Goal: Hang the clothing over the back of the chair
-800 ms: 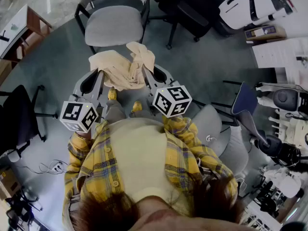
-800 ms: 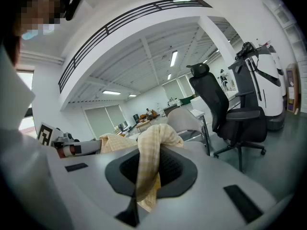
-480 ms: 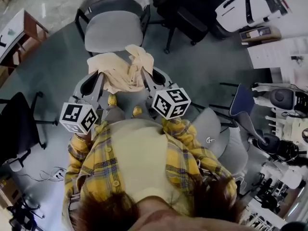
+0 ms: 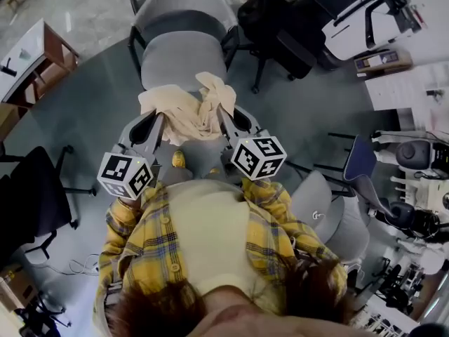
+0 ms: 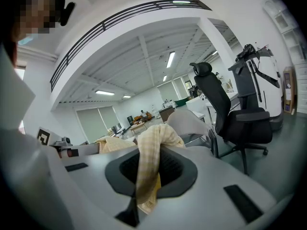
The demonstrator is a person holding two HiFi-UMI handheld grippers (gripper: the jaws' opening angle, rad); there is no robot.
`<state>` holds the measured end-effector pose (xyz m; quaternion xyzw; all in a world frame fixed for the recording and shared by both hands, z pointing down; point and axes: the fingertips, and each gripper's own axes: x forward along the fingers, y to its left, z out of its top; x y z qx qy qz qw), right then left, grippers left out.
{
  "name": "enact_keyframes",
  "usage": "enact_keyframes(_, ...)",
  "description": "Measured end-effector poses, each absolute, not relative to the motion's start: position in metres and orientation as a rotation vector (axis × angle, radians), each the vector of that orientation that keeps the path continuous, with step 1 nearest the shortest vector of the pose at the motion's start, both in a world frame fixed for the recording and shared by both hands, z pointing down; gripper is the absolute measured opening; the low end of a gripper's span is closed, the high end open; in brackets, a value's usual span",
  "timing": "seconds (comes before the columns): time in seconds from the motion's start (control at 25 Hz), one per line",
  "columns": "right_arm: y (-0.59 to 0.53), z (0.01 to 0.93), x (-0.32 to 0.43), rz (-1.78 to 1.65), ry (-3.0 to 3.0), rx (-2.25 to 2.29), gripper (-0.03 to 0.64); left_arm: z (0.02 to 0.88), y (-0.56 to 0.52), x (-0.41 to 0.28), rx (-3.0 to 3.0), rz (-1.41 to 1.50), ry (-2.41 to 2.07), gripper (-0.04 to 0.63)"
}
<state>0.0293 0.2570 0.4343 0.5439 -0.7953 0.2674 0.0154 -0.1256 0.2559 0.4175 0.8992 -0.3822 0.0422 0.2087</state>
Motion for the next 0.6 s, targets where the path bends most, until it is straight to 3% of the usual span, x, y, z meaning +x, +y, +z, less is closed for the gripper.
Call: enact_keyframes(0.6, 0.205, 0.415, -0.001, 0.681, -2.444, 1.688, 0.038, 0.408, 0.207, -0.163, 2.509, 0.027, -1.063, 0.032)
